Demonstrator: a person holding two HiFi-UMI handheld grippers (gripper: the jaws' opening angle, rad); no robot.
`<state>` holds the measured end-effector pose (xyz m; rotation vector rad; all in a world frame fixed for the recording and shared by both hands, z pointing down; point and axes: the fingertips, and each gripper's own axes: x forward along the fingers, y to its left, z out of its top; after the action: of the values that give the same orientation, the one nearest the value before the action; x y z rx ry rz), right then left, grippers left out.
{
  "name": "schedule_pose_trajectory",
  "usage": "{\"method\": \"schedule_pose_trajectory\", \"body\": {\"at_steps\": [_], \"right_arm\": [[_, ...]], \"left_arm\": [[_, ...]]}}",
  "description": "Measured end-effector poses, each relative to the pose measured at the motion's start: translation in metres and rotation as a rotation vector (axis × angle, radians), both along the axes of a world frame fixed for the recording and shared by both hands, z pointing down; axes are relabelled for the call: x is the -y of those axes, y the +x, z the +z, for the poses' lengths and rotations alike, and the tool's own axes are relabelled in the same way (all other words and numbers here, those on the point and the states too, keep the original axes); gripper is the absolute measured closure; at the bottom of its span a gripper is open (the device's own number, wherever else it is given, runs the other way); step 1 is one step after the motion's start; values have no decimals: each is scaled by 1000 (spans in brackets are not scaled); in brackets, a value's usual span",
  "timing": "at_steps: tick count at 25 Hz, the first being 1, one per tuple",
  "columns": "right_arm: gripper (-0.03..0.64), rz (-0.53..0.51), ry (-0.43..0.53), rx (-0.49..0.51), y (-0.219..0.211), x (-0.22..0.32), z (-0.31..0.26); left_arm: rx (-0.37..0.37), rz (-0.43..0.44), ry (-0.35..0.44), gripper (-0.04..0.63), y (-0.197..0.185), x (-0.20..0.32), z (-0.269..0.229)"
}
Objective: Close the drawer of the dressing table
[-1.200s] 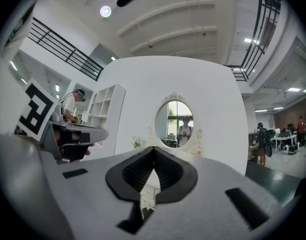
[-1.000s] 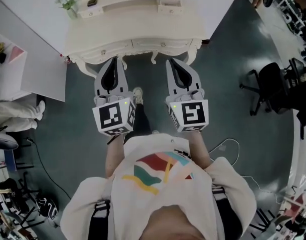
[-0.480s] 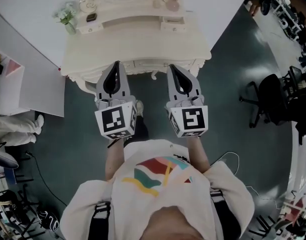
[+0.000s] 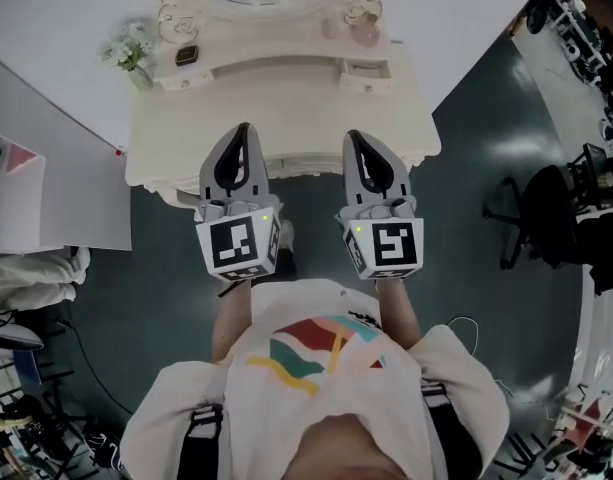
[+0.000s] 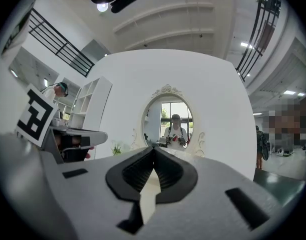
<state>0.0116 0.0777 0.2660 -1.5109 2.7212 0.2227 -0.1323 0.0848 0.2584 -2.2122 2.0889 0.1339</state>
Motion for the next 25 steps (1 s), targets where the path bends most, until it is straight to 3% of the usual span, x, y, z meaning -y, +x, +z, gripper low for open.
{"method": "schedule_pose_trajectory", "body": {"at_steps": [16,25], "right_arm": [[617,13,2,-29,-93,157,-12],[617,41,-12,-3,-82,204,-9]], "left_arm": [[-4,49,16,591,-72,160,-14],[3,28,-11,591,-65,204,-9]]}}
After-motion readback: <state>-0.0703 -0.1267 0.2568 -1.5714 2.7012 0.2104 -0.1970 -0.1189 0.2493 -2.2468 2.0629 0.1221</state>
